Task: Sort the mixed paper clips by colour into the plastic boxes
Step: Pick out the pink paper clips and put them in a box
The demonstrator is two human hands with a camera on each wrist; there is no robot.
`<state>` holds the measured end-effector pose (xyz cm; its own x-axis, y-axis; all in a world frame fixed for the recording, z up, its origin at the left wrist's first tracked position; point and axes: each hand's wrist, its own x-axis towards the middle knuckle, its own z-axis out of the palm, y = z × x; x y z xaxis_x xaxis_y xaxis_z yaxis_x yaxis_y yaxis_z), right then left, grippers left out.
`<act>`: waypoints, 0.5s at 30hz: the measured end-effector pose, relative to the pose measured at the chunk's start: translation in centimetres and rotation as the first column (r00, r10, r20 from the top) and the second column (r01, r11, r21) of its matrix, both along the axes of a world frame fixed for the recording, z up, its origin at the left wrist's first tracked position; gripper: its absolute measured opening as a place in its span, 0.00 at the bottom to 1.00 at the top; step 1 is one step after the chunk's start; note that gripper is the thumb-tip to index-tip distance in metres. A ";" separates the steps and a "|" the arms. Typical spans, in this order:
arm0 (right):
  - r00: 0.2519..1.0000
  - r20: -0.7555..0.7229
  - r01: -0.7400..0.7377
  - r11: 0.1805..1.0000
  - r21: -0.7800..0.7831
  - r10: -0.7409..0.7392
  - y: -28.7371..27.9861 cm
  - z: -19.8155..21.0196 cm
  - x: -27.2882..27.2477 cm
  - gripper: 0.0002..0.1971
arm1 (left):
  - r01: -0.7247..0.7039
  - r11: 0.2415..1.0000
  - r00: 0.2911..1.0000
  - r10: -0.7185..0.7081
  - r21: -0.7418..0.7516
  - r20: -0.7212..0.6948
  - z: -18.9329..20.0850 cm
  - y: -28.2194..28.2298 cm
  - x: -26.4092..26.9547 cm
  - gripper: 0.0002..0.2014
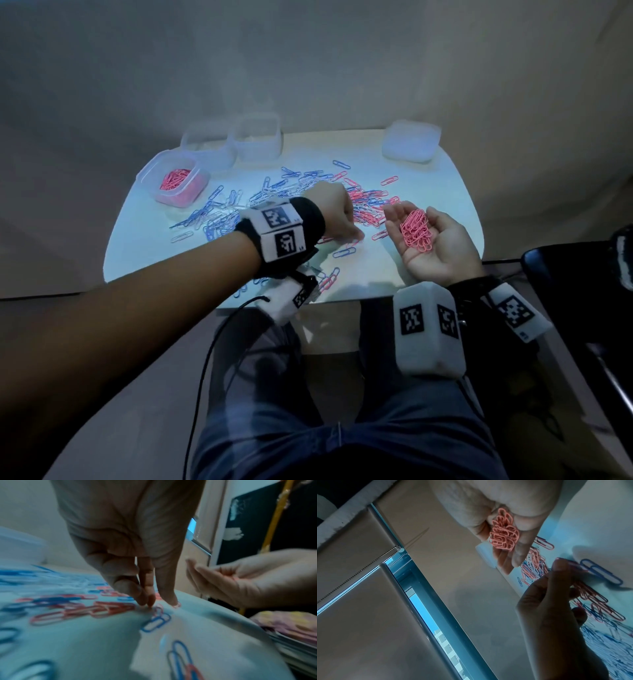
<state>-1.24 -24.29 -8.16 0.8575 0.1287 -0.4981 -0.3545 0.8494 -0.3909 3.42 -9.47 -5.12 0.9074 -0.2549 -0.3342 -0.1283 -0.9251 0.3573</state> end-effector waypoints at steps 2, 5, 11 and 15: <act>1.000 0.003 0.008 1.000 -0.008 -0.008 -0.1 0.1 0.1 0.21 | 0.031 0.998 0.999 -0.032 0.061 0.021 -0.5 -0.8 0.0 0.08; 1.000 0.003 0.016 1.000 -0.002 -0.016 -0.3 0.1 0.1 0.22 | 0.041 0.993 0.999 -0.039 0.114 -0.020 -0.5 -1.5 0.2 0.09; 1.000 0.008 0.030 1.000 -0.001 -0.030 -0.7 0.3 0.1 0.22 | -0.067 0.989 0.989 0.049 -0.130 -0.140 1.6 0.9 0.2 0.10; 0.999 0.008 0.039 0.999 0.013 -0.039 -0.7 0.2 0.1 0.23 | -0.108 0.956 0.985 0.066 -0.273 -0.160 2.5 2.8 -3.4 0.08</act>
<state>-1.12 -25.02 -7.96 0.8662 0.1015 -0.4892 -0.3180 0.8672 -0.3832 -0.03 -6.64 -2.60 0.8762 -0.2793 -0.3928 0.0222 -0.7908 0.6117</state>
